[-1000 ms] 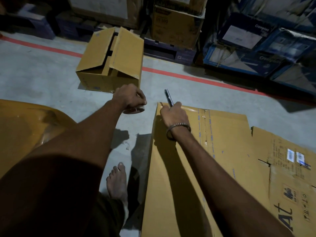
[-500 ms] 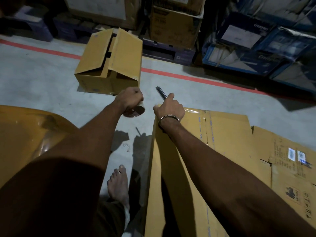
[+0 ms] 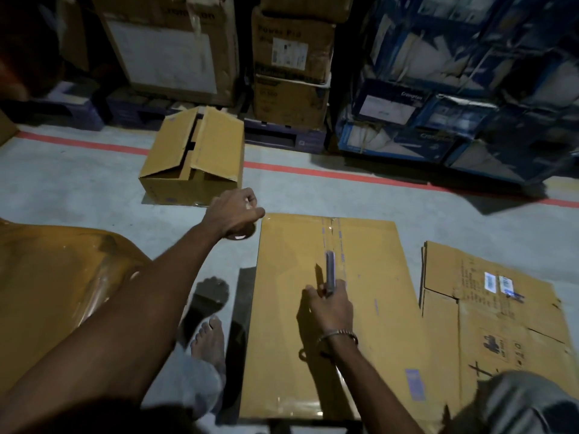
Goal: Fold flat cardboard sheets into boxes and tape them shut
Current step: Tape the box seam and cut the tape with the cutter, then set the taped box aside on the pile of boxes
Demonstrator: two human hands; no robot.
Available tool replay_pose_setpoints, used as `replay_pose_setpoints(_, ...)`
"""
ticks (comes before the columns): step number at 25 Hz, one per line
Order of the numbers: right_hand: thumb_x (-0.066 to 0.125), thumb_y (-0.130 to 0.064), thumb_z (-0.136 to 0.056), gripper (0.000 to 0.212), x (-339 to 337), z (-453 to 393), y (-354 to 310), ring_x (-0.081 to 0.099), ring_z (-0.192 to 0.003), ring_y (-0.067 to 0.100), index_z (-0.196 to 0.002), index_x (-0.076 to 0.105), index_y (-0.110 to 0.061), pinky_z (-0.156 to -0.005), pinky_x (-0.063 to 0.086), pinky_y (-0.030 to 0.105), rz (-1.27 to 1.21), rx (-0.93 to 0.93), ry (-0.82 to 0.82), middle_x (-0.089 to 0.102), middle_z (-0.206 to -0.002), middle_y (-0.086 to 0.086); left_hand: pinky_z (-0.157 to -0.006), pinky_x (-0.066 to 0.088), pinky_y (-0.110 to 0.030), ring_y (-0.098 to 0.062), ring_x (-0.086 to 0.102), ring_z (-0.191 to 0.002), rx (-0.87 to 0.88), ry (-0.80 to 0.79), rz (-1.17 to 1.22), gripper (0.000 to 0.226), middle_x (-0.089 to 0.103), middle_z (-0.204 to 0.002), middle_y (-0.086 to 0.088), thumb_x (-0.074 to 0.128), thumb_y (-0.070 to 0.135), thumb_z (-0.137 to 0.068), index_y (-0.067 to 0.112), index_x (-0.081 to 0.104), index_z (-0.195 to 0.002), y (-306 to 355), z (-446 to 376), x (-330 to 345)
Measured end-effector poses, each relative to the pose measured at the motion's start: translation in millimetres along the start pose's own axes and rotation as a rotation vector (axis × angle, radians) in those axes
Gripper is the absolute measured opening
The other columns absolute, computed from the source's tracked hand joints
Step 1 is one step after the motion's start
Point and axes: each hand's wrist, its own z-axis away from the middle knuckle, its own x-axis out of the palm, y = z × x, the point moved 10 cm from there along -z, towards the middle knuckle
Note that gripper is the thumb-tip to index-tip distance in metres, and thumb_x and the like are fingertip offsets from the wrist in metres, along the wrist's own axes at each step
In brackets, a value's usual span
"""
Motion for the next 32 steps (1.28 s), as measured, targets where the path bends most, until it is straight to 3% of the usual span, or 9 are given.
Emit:
replay_pose_setpoints(4, 0.063, -0.039, -0.1, 0.033, -40, 30, 49, 0.064, -0.081, 0.026, -0.114, 0.048, -0.013, -0.077, 0.054, 0.038, -0.004, 0.13, -0.038, 0.064, -0.088, 0.004, -0.081, 0.04, -0.04, -0.025, 0.053, -0.096, 0.084, -0.071, -0.16, 0.038, 0.06, -0.102, 0.002, 0.057, 0.065, -0.077, 0.03, 0.055, -0.092, 42, 48, 11)
replay_pose_setpoints(9, 0.045, -0.027, -0.105, 0.047, -54, 34, 22, 0.058, -0.087, 0.032, -0.141, 0.031, -0.002, -0.074, 0.046, 0.038, 0.001, 0.194, -0.196, 0.06, -0.1, 0.011, -0.08, 0.037, -0.039, -0.022, 0.054, -0.094, 0.221, 0.148, -0.112, 0.021, 0.061, -0.096, 0.003, 0.06, 0.046, -0.096, 0.025, 0.059, -0.095, 86, 96, -16)
replay_pose_setpoints(11, 0.044, -0.023, -0.102, 0.046, -47, 32, -21, 0.055, -0.079, 0.029, -0.142, 0.031, -0.003, -0.07, 0.047, 0.039, 0.014, 0.097, -0.255, 0.056, -0.091, 0.009, -0.08, 0.039, -0.039, -0.02, 0.054, -0.092, 0.238, 0.254, -0.073, 0.024, 0.062, -0.094, 0.003, 0.06, 0.046, -0.099, 0.023, 0.064, -0.097, 83, 109, -42)
replay_pose_setpoints(15, 0.05, -0.013, -0.098, 0.016, -9, 69, -148, 0.069, -0.08, 0.028, -0.113, 0.054, -0.009, -0.065, 0.06, 0.042, 0.046, -0.181, -0.35, 0.064, -0.092, 0.012, -0.079, 0.046, -0.04, -0.028, 0.063, -0.092, 0.15, 0.493, -0.119, 0.027, 0.07, -0.099, -0.005, 0.065, 0.042, -0.099, 0.018, 0.077, -0.103, 27, 155, -118)
replay_pose_setpoints(18, 0.058, -0.007, -0.086, 0.009, 52, 117, -230, 0.074, -0.081, 0.037, -0.088, 0.066, -0.004, -0.068, 0.063, 0.055, 0.089, -0.363, -0.397, 0.07, -0.08, 0.017, -0.066, 0.047, -0.036, -0.031, 0.066, -0.08, 0.047, 0.568, -0.234, 0.023, 0.07, -0.091, -0.01, 0.075, 0.037, -0.095, 0.015, 0.082, -0.096, -42, 214, -155)
replay_pose_setpoints(21, 0.067, -0.016, -0.087, 0.022, 140, 182, -274, 0.071, -0.093, 0.036, -0.104, 0.072, -0.003, -0.082, 0.061, 0.052, 0.208, -0.514, -0.518, 0.073, -0.099, 0.02, -0.063, 0.042, -0.034, -0.031, 0.064, -0.079, -0.071, 0.536, -0.336, 0.023, 0.065, -0.092, -0.009, 0.066, 0.035, -0.1, 0.018, 0.081, -0.098, -129, 275, -159)
replay_pose_setpoints(24, 0.07, -0.015, -0.088, 0.036, 216, 238, -281, 0.062, -0.112, 0.036, -0.123, 0.067, -0.008, -0.09, 0.056, 0.042, 0.268, -0.601, -0.56, 0.066, -0.123, 0.017, -0.074, 0.049, -0.042, -0.03, 0.06, -0.088, -0.226, 0.529, -0.377, 0.029, 0.065, -0.1, -0.009, 0.056, 0.038, -0.104, 0.018, 0.077, -0.106, -210, 331, -148)
replay_pose_setpoints(29, 0.06, -0.006, -0.093, 0.026, 304, 273, -259, 0.066, -0.108, 0.038, -0.118, 0.065, -0.011, -0.08, 0.052, 0.038, 0.529, -0.824, -0.54, 0.069, -0.113, 0.018, -0.077, 0.051, -0.051, -0.04, 0.06, -0.096, -0.327, 0.536, -0.431, 0.034, 0.064, -0.118, -0.02, 0.05, 0.019, -0.099, 0.008, 0.068, -0.126, -243, 372, -113)
replay_pose_setpoints(32, 0.05, -0.01, -0.101, 0.033, 333, 287, -246, 0.06, -0.118, 0.036, -0.13, 0.064, -0.014, -0.097, 0.047, 0.045, 0.761, -1.061, -0.522, 0.067, -0.122, 0.016, -0.068, 0.056, -0.052, -0.044, 0.064, -0.09, -0.384, 0.406, -0.372, 0.055, 0.058, -0.128, -0.018, 0.043, 0.023, -0.094, 0.015, 0.052, -0.148, -254, 364, -101)
